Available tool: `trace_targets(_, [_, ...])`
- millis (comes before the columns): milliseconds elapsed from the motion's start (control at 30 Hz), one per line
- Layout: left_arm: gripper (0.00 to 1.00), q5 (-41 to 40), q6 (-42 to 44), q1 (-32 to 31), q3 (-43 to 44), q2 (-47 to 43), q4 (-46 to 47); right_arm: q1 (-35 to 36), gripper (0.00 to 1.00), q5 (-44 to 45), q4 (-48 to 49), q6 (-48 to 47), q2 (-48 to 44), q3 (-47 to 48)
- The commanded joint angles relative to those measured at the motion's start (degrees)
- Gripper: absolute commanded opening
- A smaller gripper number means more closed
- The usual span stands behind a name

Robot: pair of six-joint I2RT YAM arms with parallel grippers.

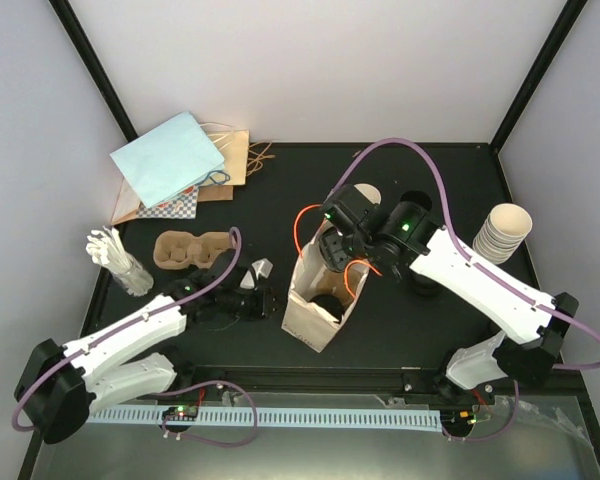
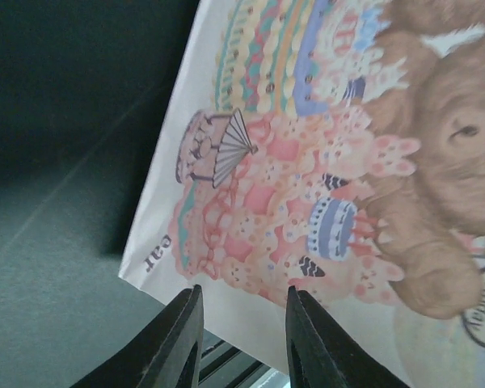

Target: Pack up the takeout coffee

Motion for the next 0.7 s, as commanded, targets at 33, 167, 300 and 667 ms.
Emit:
trace_targets(33, [0.31, 4.55, -4.91, -3.87, -2.48, 3.77, 11.47, -0.27, 0.51, -0.56, 2.45, -0.3, 1.78, 2.68])
trace_targets(167, [0.31, 4.39, -6.56, -7.96, -1.57, 7.56, 14.73, -0.1, 0.5, -3.54, 3.06, -1.72, 2.52, 3.94])
trace_targets(300, [0.31, 3.81, -7.91, -10.43, -0.13, 9.43, 16.28, 0.25, 0.5, -5.0, 2.25, -2.72, 3.24, 5.67])
trace_targets(667, [0.29, 1.13, -11.98, -15.38, 1.08, 12.54, 21.21, 1.53, 0.5, -1.53, -6.49, -4.6, 6.56, 12.0])
